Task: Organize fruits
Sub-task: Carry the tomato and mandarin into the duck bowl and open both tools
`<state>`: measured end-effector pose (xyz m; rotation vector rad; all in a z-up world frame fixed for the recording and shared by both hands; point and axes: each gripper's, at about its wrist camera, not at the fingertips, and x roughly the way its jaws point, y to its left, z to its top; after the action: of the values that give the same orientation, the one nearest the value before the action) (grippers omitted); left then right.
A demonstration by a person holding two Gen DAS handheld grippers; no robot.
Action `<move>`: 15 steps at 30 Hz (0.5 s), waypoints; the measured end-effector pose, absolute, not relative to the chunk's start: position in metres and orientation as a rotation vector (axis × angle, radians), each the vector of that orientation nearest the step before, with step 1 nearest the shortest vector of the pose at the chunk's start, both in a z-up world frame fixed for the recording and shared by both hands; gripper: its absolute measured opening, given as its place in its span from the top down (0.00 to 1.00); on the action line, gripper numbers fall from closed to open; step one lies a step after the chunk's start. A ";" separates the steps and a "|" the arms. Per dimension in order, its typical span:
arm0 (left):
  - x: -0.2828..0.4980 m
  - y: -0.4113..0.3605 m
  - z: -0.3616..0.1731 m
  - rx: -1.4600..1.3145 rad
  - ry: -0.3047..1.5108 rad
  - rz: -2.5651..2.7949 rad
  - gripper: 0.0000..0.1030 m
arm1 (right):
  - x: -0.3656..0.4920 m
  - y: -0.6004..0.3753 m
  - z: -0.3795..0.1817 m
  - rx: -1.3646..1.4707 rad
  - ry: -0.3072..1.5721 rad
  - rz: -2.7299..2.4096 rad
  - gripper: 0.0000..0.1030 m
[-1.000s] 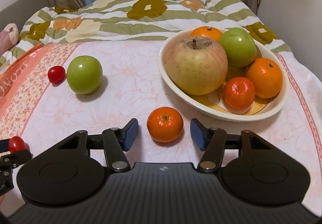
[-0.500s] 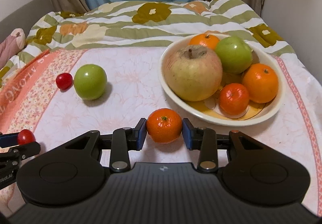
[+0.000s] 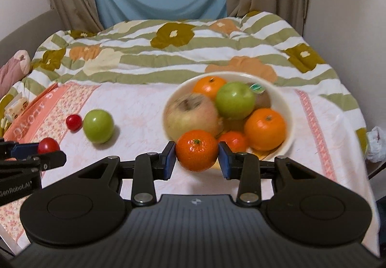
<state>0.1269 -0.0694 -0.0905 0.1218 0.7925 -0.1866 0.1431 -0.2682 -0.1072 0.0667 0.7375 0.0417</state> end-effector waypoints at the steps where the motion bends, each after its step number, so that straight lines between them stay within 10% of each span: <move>1: 0.130 -0.074 -0.088 0.123 0.786 -0.193 0.63 | 0.145 -0.274 -0.105 0.069 0.734 0.038 0.49; 15: 0.184 -0.147 -0.065 0.137 0.731 -0.232 0.63 | 0.185 -0.347 -0.083 0.066 0.701 0.040 0.49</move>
<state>0.1835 -0.1472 -0.0655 0.1374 0.7312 -0.2316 0.1849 -0.3466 -0.0833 0.0658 0.7015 0.0399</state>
